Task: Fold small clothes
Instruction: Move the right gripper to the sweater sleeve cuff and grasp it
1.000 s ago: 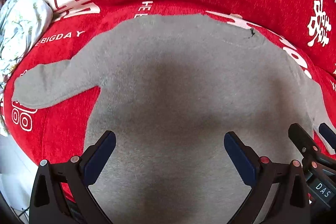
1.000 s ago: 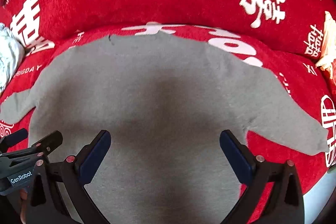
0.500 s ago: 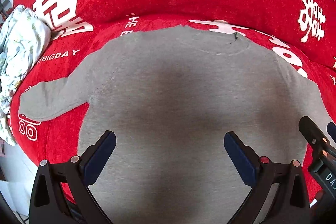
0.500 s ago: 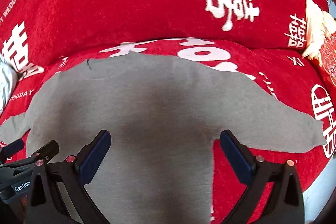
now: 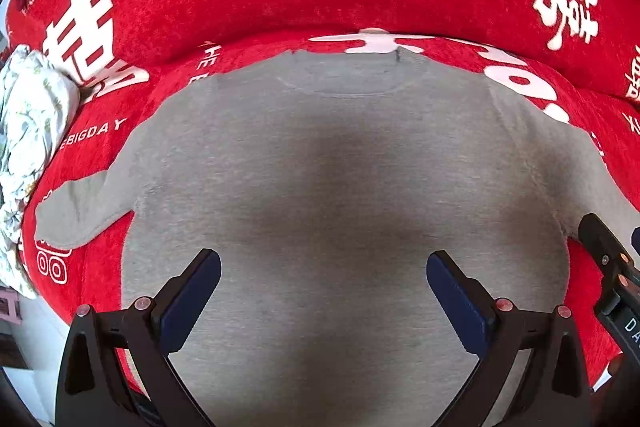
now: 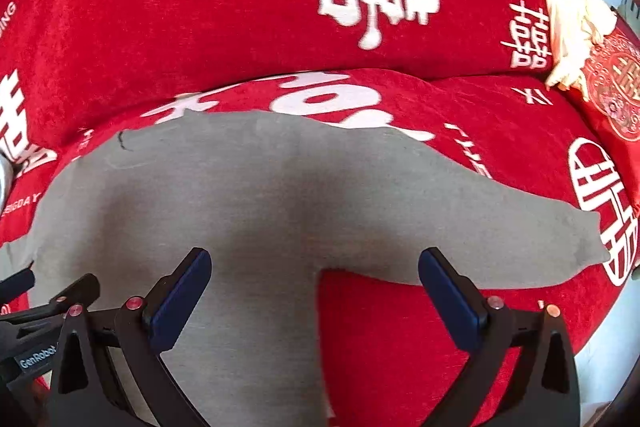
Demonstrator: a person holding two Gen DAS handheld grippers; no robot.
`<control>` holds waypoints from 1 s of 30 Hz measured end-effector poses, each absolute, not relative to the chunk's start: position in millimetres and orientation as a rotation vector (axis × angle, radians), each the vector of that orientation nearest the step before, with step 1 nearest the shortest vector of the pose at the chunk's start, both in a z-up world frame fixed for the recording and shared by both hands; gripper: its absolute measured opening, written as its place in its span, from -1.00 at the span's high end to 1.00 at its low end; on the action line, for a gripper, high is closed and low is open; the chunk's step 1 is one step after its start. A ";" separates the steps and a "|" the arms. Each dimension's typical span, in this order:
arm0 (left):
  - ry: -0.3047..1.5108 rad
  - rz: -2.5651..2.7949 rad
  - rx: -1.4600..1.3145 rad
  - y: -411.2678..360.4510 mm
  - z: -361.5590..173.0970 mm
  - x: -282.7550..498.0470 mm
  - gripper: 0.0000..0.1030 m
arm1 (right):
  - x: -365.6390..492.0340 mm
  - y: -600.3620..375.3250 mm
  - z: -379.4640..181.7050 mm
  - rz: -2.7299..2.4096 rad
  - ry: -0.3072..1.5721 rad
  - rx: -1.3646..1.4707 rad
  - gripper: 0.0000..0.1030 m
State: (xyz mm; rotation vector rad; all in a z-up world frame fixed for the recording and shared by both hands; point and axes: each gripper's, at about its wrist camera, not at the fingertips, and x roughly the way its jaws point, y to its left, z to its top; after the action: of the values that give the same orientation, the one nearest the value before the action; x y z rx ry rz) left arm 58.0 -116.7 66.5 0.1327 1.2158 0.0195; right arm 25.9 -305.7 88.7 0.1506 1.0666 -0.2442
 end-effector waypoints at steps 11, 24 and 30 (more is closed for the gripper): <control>1.199 -0.036 0.197 -168.9 65.5 56.3 -1.00 | 6.7 -367.0 77.9 -0.333 1.050 0.244 -1.00; 1.180 -0.112 0.257 -232.5 58.9 49.8 -1.00 | -18.9 -432.0 61.8 -0.426 1.041 0.293 -1.00; 1.180 -0.144 0.287 -260.4 51.4 44.7 -1.00 | -31.3 -463.7 54.1 -0.475 1.041 0.323 -1.00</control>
State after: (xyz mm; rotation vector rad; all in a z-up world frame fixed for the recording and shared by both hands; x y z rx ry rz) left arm 44.7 -260.4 51.4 0.2874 1.1798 -0.1441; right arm -31.3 -463.7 54.1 0.3233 1.0409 -0.4748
